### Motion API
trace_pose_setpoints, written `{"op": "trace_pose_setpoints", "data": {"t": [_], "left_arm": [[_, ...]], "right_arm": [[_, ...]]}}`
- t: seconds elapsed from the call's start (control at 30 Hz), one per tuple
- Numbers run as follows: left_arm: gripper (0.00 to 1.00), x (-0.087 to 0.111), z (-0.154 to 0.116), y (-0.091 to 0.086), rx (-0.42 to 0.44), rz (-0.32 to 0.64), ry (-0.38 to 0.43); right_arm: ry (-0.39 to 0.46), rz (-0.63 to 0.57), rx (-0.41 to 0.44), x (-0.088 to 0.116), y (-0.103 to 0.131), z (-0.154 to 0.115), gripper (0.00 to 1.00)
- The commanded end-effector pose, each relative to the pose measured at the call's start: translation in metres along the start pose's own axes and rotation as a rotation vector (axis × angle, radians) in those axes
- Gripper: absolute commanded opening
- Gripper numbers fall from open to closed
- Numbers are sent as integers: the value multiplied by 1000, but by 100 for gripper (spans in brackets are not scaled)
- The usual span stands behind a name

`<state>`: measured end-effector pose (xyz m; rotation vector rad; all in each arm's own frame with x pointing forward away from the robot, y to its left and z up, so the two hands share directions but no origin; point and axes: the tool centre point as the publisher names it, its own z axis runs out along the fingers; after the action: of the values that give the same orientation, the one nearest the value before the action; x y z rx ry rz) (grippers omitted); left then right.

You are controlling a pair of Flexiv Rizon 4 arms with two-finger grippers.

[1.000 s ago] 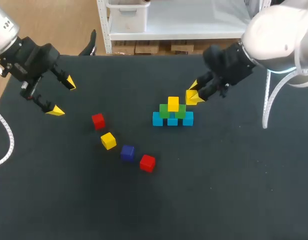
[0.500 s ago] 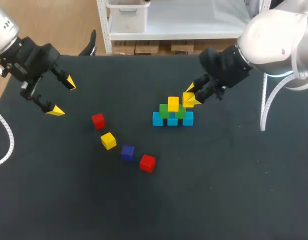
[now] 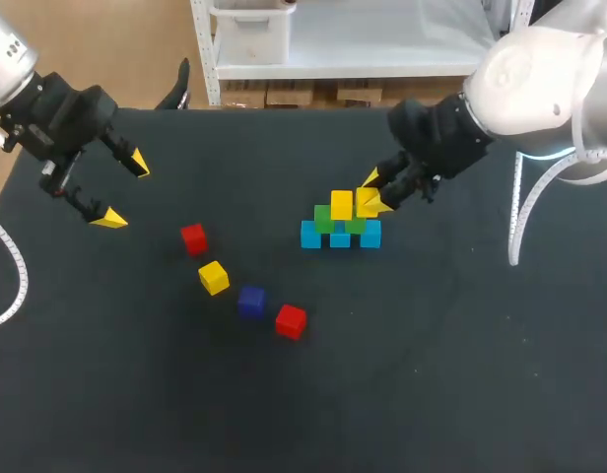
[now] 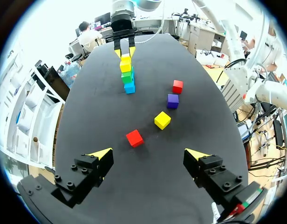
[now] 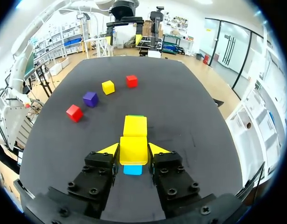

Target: Place the blue cubes, place green cubes on the blue cubes, place the yellow cubes on the green cubes, then place the red cubes on the yellow cubes, and place purple cube on the red cubes.

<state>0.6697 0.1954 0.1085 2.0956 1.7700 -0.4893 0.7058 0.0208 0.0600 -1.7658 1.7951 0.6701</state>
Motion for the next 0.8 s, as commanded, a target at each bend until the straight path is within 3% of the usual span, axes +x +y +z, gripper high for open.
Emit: {"op": "trace_pose_setpoints", "data": {"t": [0.03, 0.8], "left_arm": [[100, 1, 0, -1, -2, 2, -1], [100, 1, 0, -1, -2, 2, -1]], "right_arm": [[-2, -1, -1, -1, -1, 1, 0], [-2, 0, -11, -2, 0, 6, 0]]}}
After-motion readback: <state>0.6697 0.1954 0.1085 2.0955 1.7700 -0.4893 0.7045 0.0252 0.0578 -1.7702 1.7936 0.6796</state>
